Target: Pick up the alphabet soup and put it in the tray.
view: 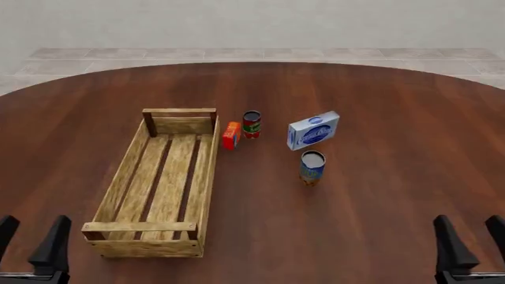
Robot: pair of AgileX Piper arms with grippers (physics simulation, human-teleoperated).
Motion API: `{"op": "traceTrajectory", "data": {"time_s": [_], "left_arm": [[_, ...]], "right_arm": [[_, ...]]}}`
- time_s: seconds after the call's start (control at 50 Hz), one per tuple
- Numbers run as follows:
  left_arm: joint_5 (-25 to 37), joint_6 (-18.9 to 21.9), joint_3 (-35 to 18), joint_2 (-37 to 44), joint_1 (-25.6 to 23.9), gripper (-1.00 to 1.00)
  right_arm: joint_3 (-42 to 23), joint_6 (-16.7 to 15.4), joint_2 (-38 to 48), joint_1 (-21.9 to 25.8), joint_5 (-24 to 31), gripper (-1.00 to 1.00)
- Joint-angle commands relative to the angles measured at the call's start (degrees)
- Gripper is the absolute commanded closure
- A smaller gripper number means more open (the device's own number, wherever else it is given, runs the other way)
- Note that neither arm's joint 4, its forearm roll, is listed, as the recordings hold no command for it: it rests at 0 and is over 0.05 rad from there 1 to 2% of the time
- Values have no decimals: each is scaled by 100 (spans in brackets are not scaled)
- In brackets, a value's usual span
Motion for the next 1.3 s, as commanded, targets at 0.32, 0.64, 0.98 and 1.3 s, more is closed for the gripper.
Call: {"op": "traceTrajectory", "data": {"time_s": [0.32,0.64,0.98,1.3], "left_arm": [[0,0,0,0,0,-100],[0,0,0,0,0,-100],[0,0,0,0,0,-100],[0,0,0,0,0,-100]], "right_arm": [[-3,-82,295,64,-112,-100],[-381,-98,931,-108,-228,-100],[-2095,-532,2298,294,331,-100],[-4222,-266,4039,791,1308,-100]]}}
